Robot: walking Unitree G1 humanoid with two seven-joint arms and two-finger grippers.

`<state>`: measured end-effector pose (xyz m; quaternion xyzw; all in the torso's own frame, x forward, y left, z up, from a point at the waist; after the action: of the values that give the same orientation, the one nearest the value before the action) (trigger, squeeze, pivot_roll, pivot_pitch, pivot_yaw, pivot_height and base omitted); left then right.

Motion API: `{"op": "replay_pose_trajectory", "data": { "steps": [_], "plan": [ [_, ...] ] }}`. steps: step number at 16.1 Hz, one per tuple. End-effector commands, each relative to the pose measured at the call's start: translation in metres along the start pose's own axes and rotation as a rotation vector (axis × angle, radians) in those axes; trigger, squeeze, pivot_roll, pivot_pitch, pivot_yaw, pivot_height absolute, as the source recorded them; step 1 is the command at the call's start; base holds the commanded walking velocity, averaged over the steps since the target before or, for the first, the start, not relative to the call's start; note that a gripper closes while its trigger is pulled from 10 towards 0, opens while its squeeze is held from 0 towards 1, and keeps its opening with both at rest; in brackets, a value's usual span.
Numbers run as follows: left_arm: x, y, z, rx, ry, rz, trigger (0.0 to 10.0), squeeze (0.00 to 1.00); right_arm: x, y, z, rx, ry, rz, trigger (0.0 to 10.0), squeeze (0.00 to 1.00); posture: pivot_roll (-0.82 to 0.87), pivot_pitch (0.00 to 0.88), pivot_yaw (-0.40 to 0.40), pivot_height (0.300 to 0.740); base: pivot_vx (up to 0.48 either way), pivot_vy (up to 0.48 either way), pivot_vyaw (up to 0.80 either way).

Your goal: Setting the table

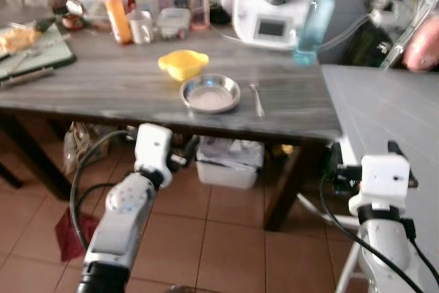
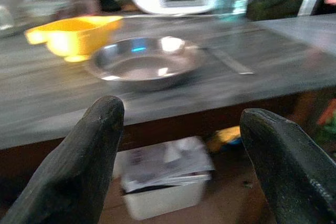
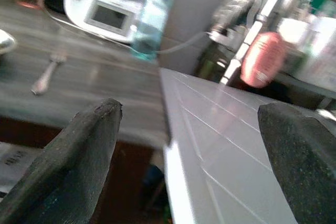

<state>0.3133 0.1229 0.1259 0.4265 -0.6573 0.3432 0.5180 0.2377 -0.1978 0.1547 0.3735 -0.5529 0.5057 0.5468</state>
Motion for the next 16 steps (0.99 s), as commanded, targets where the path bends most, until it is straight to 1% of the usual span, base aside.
{"op": "replay_pose_trajectory", "data": {
  "steps": [1, 5, 9, 11, 13, 14, 16],
  "plan": [
    [-0.0007, -0.0005, -0.0023, -0.001, -0.012, -0.007, 10.0, 0.00, 0.0007, -0.0001, 0.0000, -0.005, -0.002, 0.003, 10.0, 0.00, 0.06, 0.056, -0.031, 0.740, -0.345, 0.000, 0.00],
    [-0.0001, -0.0010, -0.0016, -0.001, -0.012, -0.006, 10.0, 0.00, 0.0007, 0.0004, 0.0023, -0.012, 0.001, 0.004, 10.0, 0.00, 0.06, 0.063, -0.029, 0.740, -0.351, 0.000, 0.00],
    [0.0000, -0.0018, -0.0005, -0.004, -0.011, -0.006, 10.0, 0.00, 0.0020, -0.0007, 0.0001, -0.014, 0.004, 0.010, 10.0, 0.00, 0.06, 0.067, -0.022, 0.740, -0.352, 0.000, 0.00],
    [0.0002, -0.0022, 0.0009, -0.009, -0.012, -0.004, 10.0, 0.00, 0.0032, -0.0006, 0.0035, -0.029, 0.010, 0.017, 10.0, 0.00, 0.06, 0.069, -0.018, 0.740, -0.352, 0.000, 0.00],
    [0.0007, -0.0029, 0.0008, -0.008, -0.018, -0.001, 10.0, 0.00, 0.0020, 0.0005, 0.0033, -0.028, 0.008, 0.013, 10.0, 0.00, 0.05, 0.069, -0.017, 0.740, -0.343, 0.000, 0.00],
    [0.0020, -0.0033, 0.0008, -0.005, -0.041, 0.012, 10.0, 0.00, 0.0010, 0.0020, 0.0022, -0.024, 0.003, 0.009, 10.0, 0.00, 0.05, 0.072, -0.016, 0.740, 0.000, 0.000, 0.00],
    [0.0012, -0.0019, 0.0013, 0.005, -0.025, 0.013, 10.0, 0.00, 0.0004, 0.0033, 0.0005, -0.018, 0.000, 0.005, 10.0, 0.00, 0.05, 0.073, -0.017, 0.740, 0.000, 0.000, 0.00]
  ]
}}
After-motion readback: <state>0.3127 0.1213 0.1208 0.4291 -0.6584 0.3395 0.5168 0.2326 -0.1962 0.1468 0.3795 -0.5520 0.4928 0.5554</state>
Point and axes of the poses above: a point about 5 cm out from each wrist's last joint towards the gripper, its own y axis pointing back from the gripper into the wrist, its own x axis along the axis of the wrist's last joint, z = x × y, the point moved 1 cm from there along -y, pointing out of the wrist towards the gripper, and after that the axes turned 10 degrees about -y, right-handed, at the moved point
